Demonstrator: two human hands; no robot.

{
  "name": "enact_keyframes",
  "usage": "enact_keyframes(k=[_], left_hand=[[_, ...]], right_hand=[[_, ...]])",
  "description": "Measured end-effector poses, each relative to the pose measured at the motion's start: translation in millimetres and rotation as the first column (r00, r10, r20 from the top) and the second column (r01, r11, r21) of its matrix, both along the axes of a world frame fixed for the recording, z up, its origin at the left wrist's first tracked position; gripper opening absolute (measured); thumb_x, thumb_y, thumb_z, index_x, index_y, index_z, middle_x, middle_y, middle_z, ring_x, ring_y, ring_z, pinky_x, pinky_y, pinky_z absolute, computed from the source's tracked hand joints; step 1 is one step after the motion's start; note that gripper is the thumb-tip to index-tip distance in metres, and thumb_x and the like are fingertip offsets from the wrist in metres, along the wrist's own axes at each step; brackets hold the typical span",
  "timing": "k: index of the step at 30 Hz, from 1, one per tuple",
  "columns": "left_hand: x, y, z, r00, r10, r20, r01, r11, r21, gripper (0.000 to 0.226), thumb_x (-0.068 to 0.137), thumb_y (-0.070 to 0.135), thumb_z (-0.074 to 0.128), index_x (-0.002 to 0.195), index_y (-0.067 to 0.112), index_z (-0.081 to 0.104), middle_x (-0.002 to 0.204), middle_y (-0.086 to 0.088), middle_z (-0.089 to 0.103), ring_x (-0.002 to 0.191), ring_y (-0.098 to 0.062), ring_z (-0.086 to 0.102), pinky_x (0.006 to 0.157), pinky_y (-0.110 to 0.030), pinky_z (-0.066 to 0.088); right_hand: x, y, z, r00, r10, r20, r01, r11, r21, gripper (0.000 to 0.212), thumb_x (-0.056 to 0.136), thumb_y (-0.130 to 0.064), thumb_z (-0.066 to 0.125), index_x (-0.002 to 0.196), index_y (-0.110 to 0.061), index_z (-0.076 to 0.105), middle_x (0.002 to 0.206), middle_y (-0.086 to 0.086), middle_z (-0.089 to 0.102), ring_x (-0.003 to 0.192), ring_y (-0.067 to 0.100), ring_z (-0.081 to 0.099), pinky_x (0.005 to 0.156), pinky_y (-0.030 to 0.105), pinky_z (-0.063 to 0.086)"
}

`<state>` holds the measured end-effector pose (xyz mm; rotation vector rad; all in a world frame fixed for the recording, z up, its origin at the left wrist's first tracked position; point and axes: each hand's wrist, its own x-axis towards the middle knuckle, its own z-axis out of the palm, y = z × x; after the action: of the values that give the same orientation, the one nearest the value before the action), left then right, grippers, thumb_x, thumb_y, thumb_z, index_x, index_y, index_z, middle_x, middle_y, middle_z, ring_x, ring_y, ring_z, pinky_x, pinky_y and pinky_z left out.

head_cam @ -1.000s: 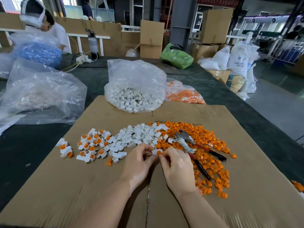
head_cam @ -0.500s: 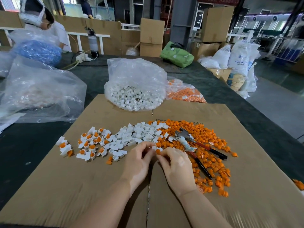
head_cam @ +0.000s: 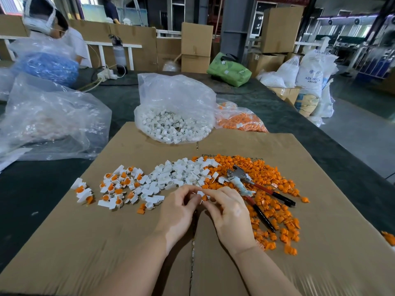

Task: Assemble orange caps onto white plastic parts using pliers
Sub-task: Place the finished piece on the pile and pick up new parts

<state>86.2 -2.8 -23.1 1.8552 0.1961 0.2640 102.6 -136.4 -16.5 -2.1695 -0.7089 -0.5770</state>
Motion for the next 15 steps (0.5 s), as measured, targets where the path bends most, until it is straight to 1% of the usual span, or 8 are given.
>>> enact_keyframes(k=[3, 6, 9, 12, 15], left_hand=[[-1.0, -0.2, 0.4, 1.000, -0.004, 0.001, 0.004, 1.000, -0.010, 0.012, 0.091, 0.021, 0.059, 0.093, 0.030, 0.066, 0.080, 0.001, 0.066, 0.080, -0.010, 0.062, 0.070, -0.019, 0.047], [-1.8, -0.6, 1.8, 1.000, -0.004, 0.017, 0.005, 1.000, -0.004, 0.008, 0.089, 0.025, 0.062, 0.093, 0.029, 0.067, 0.078, 0.004, 0.066, 0.073, -0.001, 0.060, 0.062, -0.008, 0.043], [-1.9, -0.6, 3.6, 1.000, -0.007, 0.023, 0.007, 1.000, -0.008, 0.006, 0.088, 0.025, 0.064, 0.092, 0.029, 0.067, 0.075, 0.006, 0.065, 0.070, 0.002, 0.058, 0.060, -0.006, 0.041], [-1.6, 0.3, 5.0, 1.000, -0.011, 0.023, 0.011, 1.000, -0.007, 0.007, 0.087, 0.023, 0.065, 0.091, 0.028, 0.067, 0.074, 0.001, 0.065, 0.070, -0.004, 0.059, 0.059, -0.007, 0.041], [-1.3, 1.5, 5.9, 0.999, -0.024, 0.029, 0.025, 0.999, -0.031, 0.008, 0.087, 0.019, 0.065, 0.093, 0.023, 0.068, 0.080, -0.011, 0.066, 0.074, -0.017, 0.061, 0.060, -0.011, 0.043]], right_hand=[[0.0, -0.1, 0.5, 1.000, -0.002, 0.003, 0.002, 1.000, 0.002, 0.025, 0.079, -0.006, 0.072, 0.103, -0.012, 0.072, 0.081, -0.001, 0.062, 0.079, 0.016, 0.057, 0.073, 0.036, 0.051], [-0.7, 0.2, 0.3, 1.000, -0.008, 0.004, 0.008, 1.000, 0.002, 0.024, 0.080, -0.005, 0.072, 0.103, -0.013, 0.071, 0.082, -0.001, 0.062, 0.080, 0.016, 0.057, 0.075, 0.037, 0.051], [-0.7, 0.0, 0.3, 1.000, -0.012, 0.010, 0.012, 1.000, 0.001, 0.024, 0.079, -0.005, 0.072, 0.102, -0.012, 0.072, 0.083, -0.001, 0.062, 0.081, 0.017, 0.058, 0.076, 0.038, 0.051], [-0.4, -0.1, 0.1, 1.000, -0.014, 0.019, 0.014, 1.000, -0.001, 0.024, 0.079, -0.005, 0.072, 0.102, -0.012, 0.071, 0.083, 0.000, 0.063, 0.081, 0.018, 0.059, 0.075, 0.038, 0.051], [-0.7, 0.1, -0.4, 1.000, -0.020, 0.016, 0.020, 1.000, 0.004, 0.024, 0.079, -0.006, 0.072, 0.103, -0.012, 0.071, 0.084, -0.001, 0.062, 0.081, 0.017, 0.058, 0.075, 0.038, 0.051]])
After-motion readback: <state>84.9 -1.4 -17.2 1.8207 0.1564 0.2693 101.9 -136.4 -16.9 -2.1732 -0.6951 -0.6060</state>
